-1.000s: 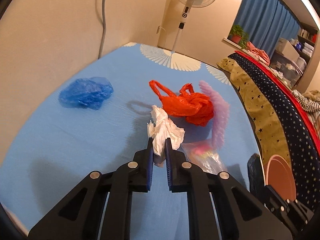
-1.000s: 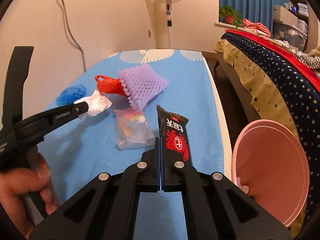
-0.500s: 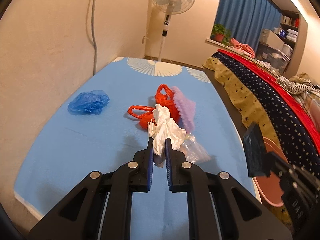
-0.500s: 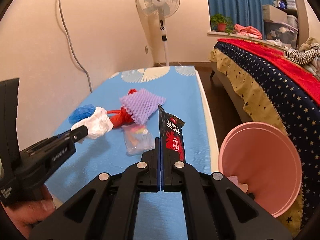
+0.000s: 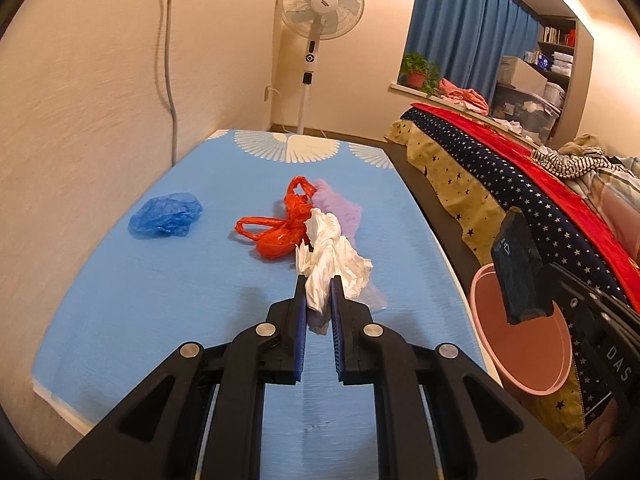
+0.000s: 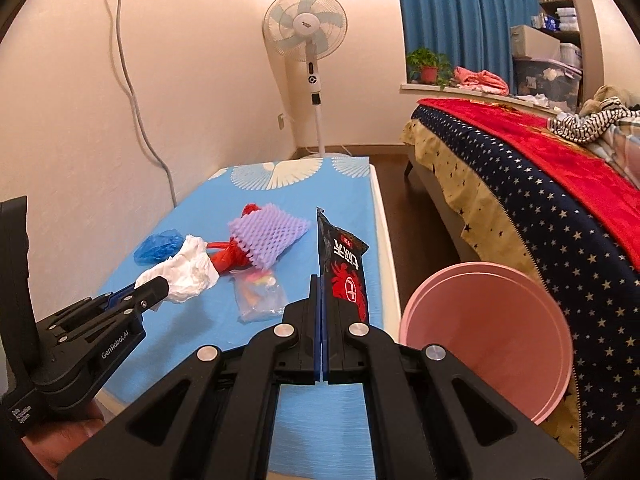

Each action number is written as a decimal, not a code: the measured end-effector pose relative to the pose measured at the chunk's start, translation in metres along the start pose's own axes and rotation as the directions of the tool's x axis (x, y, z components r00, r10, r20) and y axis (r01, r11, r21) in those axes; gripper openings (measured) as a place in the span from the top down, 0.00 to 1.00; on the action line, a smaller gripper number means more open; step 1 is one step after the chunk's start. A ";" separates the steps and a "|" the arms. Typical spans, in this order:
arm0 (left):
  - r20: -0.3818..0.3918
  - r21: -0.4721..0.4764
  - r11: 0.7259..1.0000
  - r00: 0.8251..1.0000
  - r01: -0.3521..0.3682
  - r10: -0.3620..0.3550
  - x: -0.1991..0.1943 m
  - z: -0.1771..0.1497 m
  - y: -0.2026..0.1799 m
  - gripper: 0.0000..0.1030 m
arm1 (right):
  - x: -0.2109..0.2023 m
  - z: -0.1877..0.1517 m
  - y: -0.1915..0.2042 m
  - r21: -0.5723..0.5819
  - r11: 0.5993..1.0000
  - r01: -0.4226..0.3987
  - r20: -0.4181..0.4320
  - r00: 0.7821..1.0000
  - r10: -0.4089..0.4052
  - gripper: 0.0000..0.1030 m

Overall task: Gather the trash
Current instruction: 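Carry the snack packet and tissue over the pink bin and release both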

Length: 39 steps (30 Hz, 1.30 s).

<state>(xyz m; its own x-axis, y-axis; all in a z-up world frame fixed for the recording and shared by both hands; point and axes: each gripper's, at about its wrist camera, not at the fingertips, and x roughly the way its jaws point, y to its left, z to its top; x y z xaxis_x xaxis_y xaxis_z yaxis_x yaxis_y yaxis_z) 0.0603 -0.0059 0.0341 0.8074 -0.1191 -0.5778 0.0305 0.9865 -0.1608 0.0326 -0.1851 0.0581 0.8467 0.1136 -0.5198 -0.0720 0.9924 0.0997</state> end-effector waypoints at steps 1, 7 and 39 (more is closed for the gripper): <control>-0.001 0.003 1.000 1.000 0.003 -0.003 0.001 -0.001 -0.002 0.89 | -0.001 0.000 -0.001 0.003 1.000 0.003 0.001 1.000 -0.003 1.00; 0.002 0.007 1.000 1.000 0.026 -0.026 0.007 -0.001 -0.010 0.89 | 0.001 0.001 -0.016 0.028 0.999 0.031 0.002 1.000 -0.032 1.00; -0.020 0.083 0.981 0.985 0.174 -0.173 0.050 -0.009 -0.089 0.89 | 0.008 -0.003 -0.080 0.132 0.976 0.171 0.006 0.985 -0.173 1.00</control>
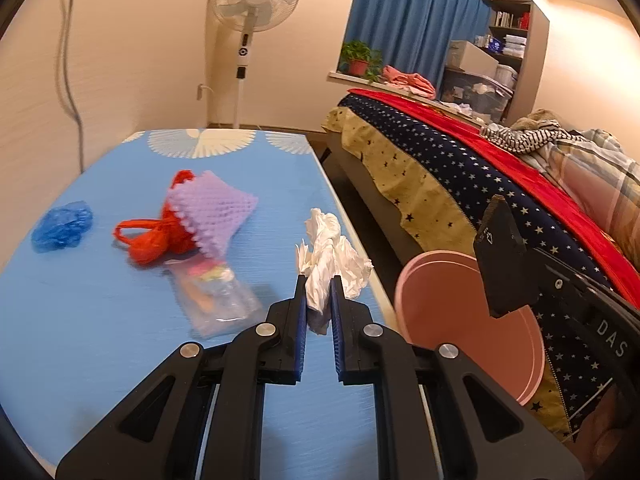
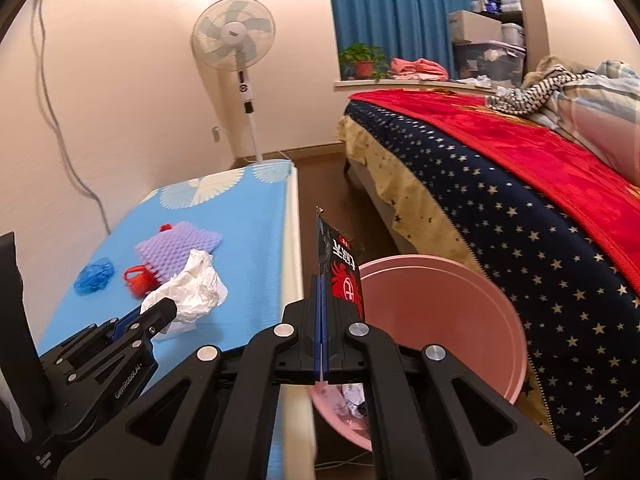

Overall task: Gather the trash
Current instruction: 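Carry the snack packet and tissue over the pink bin and release both, then move both open grippers back toward the remaining trash on the table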

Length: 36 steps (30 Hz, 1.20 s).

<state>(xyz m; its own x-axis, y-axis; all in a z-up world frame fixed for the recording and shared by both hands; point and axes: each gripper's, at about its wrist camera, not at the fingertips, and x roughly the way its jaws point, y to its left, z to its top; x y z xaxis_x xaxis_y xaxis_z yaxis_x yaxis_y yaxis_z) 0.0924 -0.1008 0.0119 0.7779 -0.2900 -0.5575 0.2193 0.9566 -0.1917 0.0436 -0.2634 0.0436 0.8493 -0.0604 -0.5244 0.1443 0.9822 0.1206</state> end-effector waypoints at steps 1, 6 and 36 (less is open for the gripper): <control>-0.001 0.002 1.000 1.000 0.005 -0.005 0.001 -0.001 -0.003 0.89 | 0.000 0.001 -0.005 0.011 1.000 0.011 0.002 1.000 -0.011 1.00; -0.012 0.017 0.999 0.999 0.051 -0.051 0.013 -0.001 -0.020 0.89 | 0.002 0.006 -0.026 0.057 0.997 0.056 0.005 0.998 -0.056 1.00; -0.097 0.016 0.965 0.961 0.263 -0.261 0.051 -0.013 -0.077 0.67 | 0.005 0.005 -0.090 0.145 0.953 0.266 -0.067 0.964 -0.259 0.54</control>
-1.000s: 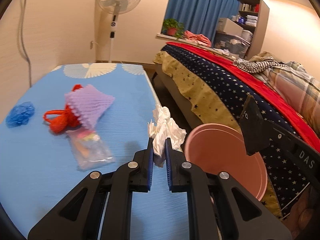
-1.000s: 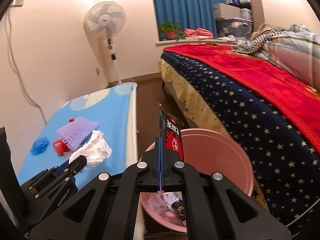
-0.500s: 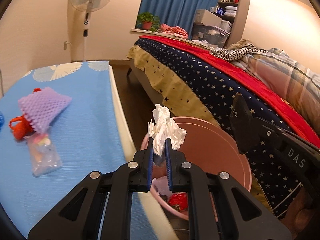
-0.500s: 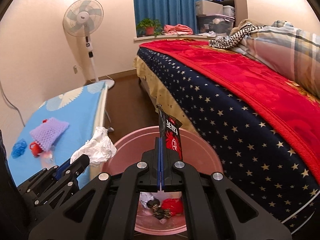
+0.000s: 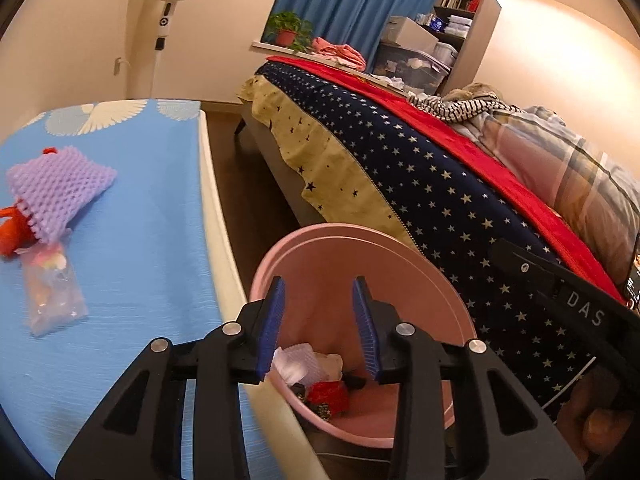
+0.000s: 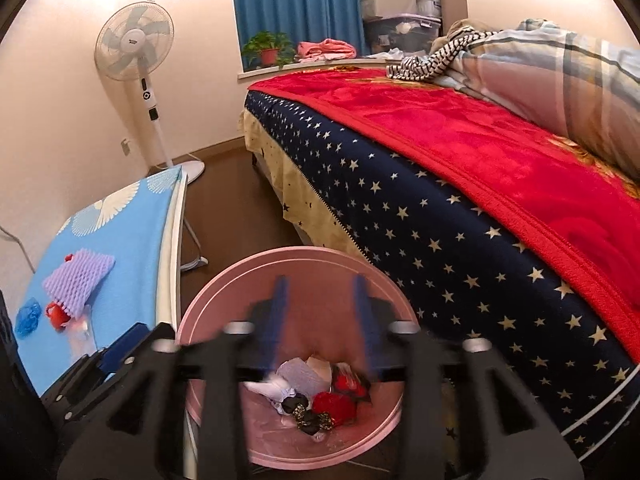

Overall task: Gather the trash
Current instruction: 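Move both open grippers back toward the remaining trash on the table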

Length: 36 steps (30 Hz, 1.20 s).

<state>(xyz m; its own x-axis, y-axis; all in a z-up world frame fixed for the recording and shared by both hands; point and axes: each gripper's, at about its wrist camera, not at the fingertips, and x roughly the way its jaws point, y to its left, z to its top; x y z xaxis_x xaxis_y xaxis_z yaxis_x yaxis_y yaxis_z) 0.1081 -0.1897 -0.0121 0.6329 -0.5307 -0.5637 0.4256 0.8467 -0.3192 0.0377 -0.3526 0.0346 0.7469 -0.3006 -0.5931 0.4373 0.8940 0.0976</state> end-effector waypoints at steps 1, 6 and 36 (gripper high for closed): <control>0.003 -0.002 1.000 1.000 -0.003 0.003 -0.002 0.001 0.001 0.67 | -0.001 0.000 0.001 -0.002 1.000 -0.002 0.005 1.000 0.002 0.54; 0.019 -0.005 1.000 0.999 -0.029 0.029 -0.015 0.002 0.009 0.66 | -0.008 0.002 0.004 -0.010 1.000 -0.023 0.023 0.999 0.023 0.53; 0.115 -0.230 0.888 0.895 -0.398 0.431 -0.109 0.001 0.146 0.66 | -0.001 -0.035 0.149 -0.133 0.919 -0.370 -0.055 0.929 0.366 0.49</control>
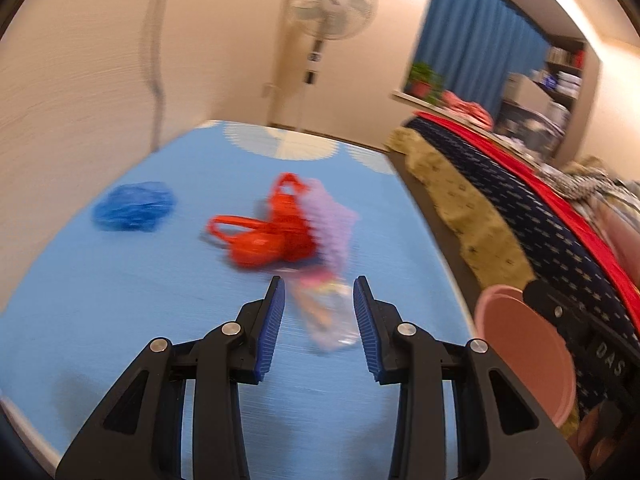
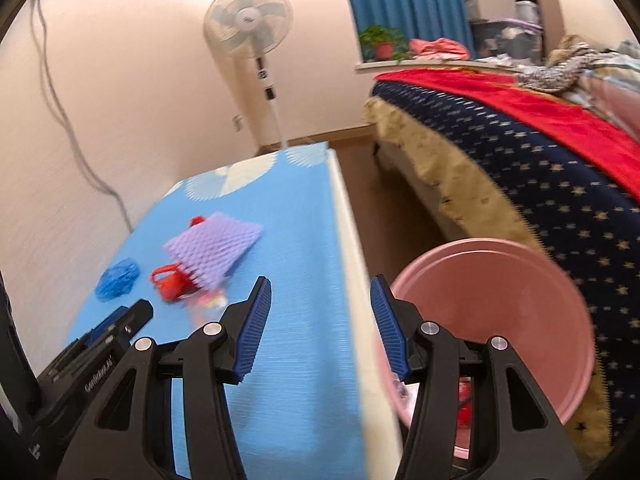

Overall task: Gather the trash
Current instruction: 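Move both open grippers back toward the remaining trash on the table, then grasp the red plastic bag with the left gripper while the right grasps the clear bag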

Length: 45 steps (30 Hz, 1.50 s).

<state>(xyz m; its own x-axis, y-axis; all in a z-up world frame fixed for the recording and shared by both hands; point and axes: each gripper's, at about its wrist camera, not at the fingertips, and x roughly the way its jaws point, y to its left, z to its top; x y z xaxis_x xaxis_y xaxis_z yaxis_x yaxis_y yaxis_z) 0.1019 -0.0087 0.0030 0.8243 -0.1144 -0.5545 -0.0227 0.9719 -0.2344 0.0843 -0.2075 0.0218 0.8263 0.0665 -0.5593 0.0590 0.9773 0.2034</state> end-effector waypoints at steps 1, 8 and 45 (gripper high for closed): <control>0.007 -0.014 1.000 1.000 -0.027 0.027 0.000 0.001 0.007 0.66 | 0.005 -0.001 0.004 -0.008 1.000 -0.014 -0.010 1.000 0.014 0.49; 0.008 -0.055 0.991 0.992 -0.121 0.122 0.008 0.002 0.036 0.66 | 0.048 -0.015 0.033 -0.018 0.993 -0.117 -0.104 0.988 0.115 0.50; -0.200 -0.057 0.998 0.980 -0.003 -0.008 0.105 0.028 0.044 0.68 | 0.109 -0.036 0.054 -0.005 0.979 -0.204 -0.307 0.932 0.193 0.99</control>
<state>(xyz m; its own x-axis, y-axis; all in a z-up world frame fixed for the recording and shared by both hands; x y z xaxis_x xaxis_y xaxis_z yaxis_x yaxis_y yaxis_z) 0.2029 0.0275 -0.0431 0.6944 -0.1614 -0.7013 -0.0575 0.9590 -0.2776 0.1572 -0.1403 -0.0565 0.6099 0.3120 -0.7285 -0.1132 0.9441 0.3095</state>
